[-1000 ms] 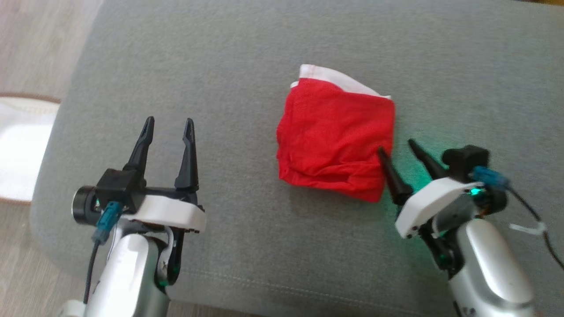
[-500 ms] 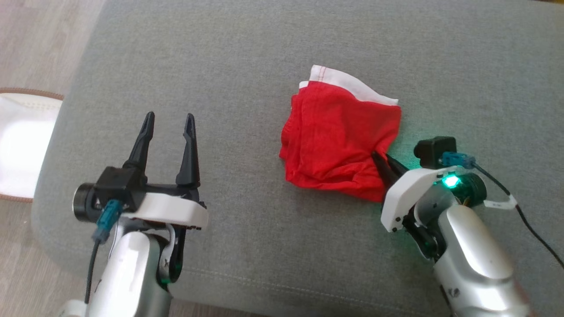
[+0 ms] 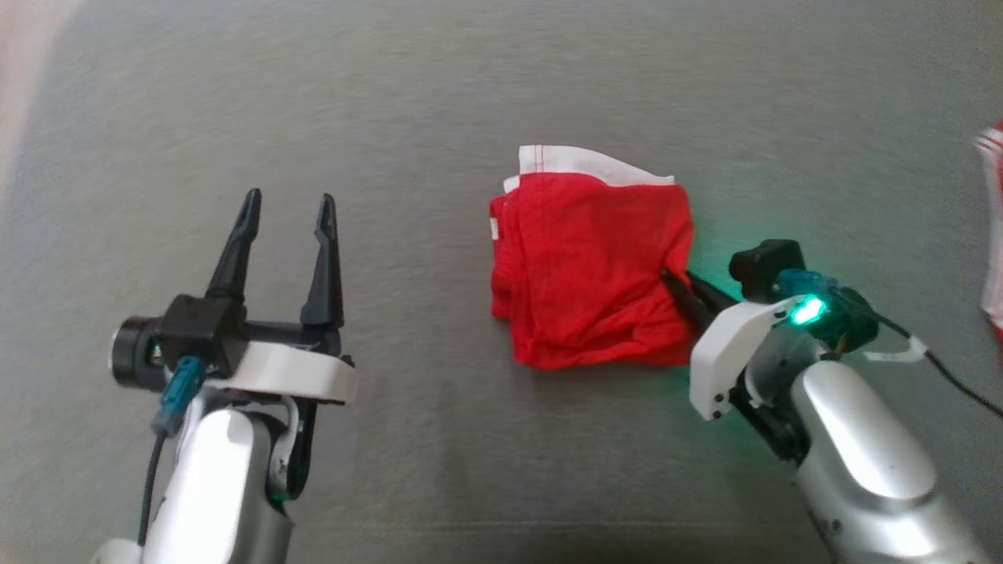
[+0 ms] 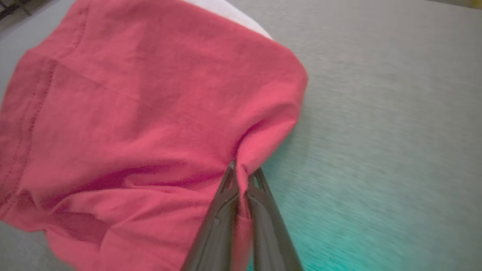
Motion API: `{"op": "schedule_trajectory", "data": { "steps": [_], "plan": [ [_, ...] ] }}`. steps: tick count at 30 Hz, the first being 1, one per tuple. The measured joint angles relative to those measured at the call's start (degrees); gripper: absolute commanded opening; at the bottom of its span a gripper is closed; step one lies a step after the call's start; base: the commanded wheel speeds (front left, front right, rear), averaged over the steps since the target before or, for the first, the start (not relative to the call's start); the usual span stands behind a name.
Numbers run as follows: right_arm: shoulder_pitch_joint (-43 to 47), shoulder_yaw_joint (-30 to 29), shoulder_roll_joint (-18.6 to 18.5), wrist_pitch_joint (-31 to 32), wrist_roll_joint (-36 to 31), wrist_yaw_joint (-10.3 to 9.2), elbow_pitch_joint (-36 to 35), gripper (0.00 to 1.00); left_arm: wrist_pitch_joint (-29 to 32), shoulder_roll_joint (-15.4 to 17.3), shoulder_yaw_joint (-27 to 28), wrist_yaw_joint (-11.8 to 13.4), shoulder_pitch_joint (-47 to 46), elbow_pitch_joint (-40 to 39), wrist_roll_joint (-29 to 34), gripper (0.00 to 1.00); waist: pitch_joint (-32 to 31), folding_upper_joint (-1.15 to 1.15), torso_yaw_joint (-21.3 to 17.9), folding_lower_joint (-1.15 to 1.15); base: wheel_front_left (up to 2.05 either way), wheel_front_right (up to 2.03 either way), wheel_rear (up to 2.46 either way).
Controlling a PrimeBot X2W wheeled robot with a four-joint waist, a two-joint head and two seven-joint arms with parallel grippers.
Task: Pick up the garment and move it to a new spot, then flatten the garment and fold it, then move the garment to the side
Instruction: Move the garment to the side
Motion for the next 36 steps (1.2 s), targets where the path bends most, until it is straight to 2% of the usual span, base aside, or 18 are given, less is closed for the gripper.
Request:
{"op": "schedule_trajectory", "data": {
  "steps": [2,3,8,15,22,29,36],
  "plan": [
    [0.00,0.55,-1.56,-0.01,0.32,0.00,-1.29,0.00,-0.14,0.23,0.30,-0.18,-0.02,-0.47,0.46,1.00,0.10,0.00,-2.49,0.00,0.00,0.00,0.00],
    [0.00,0.55,-1.56,-0.01,0.32,0.00,-1.29,0.00,-0.14,0.23,0.30,-0.18,-0.02,-0.47,0.46,1.00,0.10,0.00,-2.49,0.00,0.00,0.00,0.00],
    [-0.10,1.11,-5.54,-0.05,1.07,0.00,-3.55,0.00,-0.16,1.20,0.30,-0.74,-0.20,-1.30,0.94,1.00,0.79,0.00,-8.84,0.00,0.00,0.00,0.00],
    [-3.12,-1.24,-11.27,-2.14,1.59,0.00,-3.55,0.00,-0.16,1.47,-0.70,-1.68,-2.55,-1.42,1.47,1.00,3.49,0.00,-15.10,0.00,0.00,0.00,0.00],
    [-11.87,-2.43,-18.83,-3.79,1.51,0.00,-2.14,0.00,-0.16,1.88,-1.16,-2.26,-4.25,-1.37,1.88,1.00,7.44,0.00,-16.97,0.01,0.00,0.00,0.00],
    [-13.46,-3.04,-26.63,-3.45,1.47,0.00,-1.08,0.00,-0.18,2.13,-1.53,-2.68,-5.63,-1.56,1.96,1.00,9.16,0.00,-17.35,0.00,0.00,0.00,0.00],
    [-14.34,-7.62,-28.22,-2.23,0.15,0.00,-1.96,0.00,-0.18,2.71,-2.72,-2.76,-6.57,-3.35,2.80,1.00,10.83,0.00,-18.70,0.00,0.00,0.00,0.00]
  ]
}}
